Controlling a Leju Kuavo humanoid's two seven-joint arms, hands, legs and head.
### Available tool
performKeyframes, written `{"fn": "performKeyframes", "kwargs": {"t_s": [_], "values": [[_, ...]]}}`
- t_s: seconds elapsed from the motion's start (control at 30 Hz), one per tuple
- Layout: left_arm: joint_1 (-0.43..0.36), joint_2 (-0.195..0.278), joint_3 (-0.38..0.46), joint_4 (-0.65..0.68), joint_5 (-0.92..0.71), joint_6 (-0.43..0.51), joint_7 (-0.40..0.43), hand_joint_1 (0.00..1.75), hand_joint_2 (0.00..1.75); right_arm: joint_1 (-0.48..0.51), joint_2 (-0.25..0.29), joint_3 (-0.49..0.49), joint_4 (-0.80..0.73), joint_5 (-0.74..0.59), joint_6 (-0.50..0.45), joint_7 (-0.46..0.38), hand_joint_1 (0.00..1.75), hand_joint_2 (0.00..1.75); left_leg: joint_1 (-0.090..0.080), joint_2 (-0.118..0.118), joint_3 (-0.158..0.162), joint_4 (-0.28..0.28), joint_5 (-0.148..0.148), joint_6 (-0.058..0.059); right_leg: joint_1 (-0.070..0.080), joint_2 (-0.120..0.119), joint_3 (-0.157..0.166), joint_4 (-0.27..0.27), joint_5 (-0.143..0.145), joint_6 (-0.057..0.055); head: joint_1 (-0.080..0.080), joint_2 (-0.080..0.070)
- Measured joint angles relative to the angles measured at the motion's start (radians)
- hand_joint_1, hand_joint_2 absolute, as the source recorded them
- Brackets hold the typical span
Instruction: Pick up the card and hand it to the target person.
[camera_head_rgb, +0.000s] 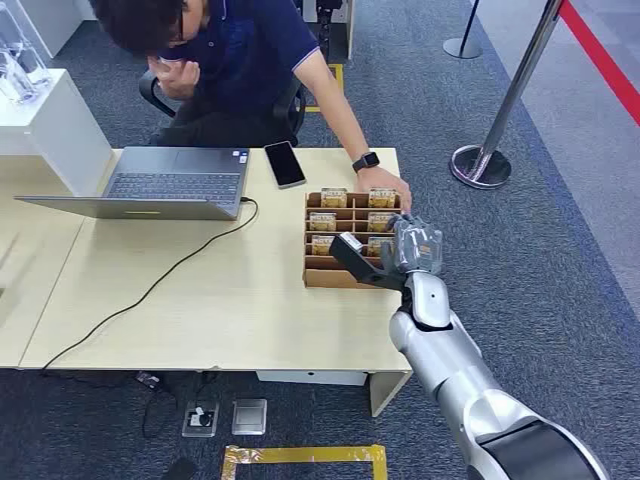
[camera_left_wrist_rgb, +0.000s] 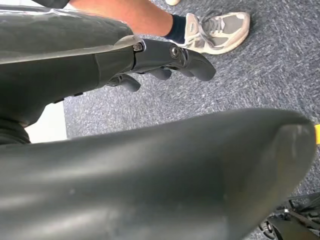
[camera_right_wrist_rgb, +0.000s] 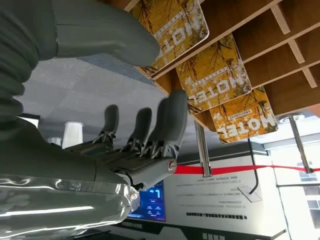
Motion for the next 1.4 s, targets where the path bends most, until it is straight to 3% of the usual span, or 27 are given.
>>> {"fn": "performKeyframes", "kwargs": {"t_s": [0.2, 0.37, 0.6, 0.63, 0.77, 1.4], "values": [[0.000, 0.000, 0.000, 0.000, 0.000, -0.001, 0.000, 0.00, 0.00, -0.016, 0.004, 0.000, 0.023, 0.012, 0.003, 0.004, 0.53, 1.75, 0.000, 0.000, 0.000, 0.000, 0.000, 0.000, 0.000, 0.000, 0.000, 0.000, 0.000, 0.000, 0.000, 0.000], [0.000, 0.000, 0.000, 0.000, 0.004, -0.012, -0.005, 0.00, 0.00, -0.030, 0.015, 0.000, 0.045, 0.015, 0.004, 0.004, 0.58, 1.75, 0.000, 0.000, 0.000, 0.000, 0.000, 0.000, 0.000, 0.000, 0.000, 0.000, 0.000, 0.000, 0.000, 0.000], [0.001, 0.000, 0.000, 0.000, 0.005, -0.010, -0.007, 0.00, 0.00, -0.039, 0.023, 0.000, 0.076, 0.019, 0.004, 0.003, 1.10, 1.75, 0.000, 0.000, 0.000, 0.000, 0.000, 0.000, 0.000, 0.000, 0.000, 0.000, 0.000, 0.000, 0.000, 0.000], [0.001, -0.001, 0.000, 0.000, 0.005, -0.010, -0.007, 0.00, 0.00, -0.039, 0.024, 0.000, 0.079, 0.019, 0.004, 0.004, 1.09, 1.75, 0.000, 0.000, 0.000, 0.000, 0.000, 0.000, 0.000, 0.000, 0.000, 0.000, 0.000, 0.000, 0.000, 0.000], [0.001, -0.001, 0.000, 0.000, 0.005, -0.011, -0.007, 0.00, 0.00, -0.039, 0.025, 0.000, 0.090, 0.021, 0.002, 0.004, 0.79, 1.75, 0.000, 0.000, 0.000, 0.000, 0.000, 0.000, 0.000, 0.000, 0.000, 0.000, 0.000, 0.000, 0.000, 0.000], [0.000, -0.004, 0.000, 0.000, -0.002, 0.001, -0.007, 0.00, 0.00, -0.039, 0.024, -0.001, 0.110, 0.029, -0.016, 0.007, 0.91, 1.75, 0.000, 0.000, 0.000, 0.000, 0.000, 0.000, 0.000, 0.000, 0.000, 0.000, 0.000, 0.000, 0.000, 0.000]]}}
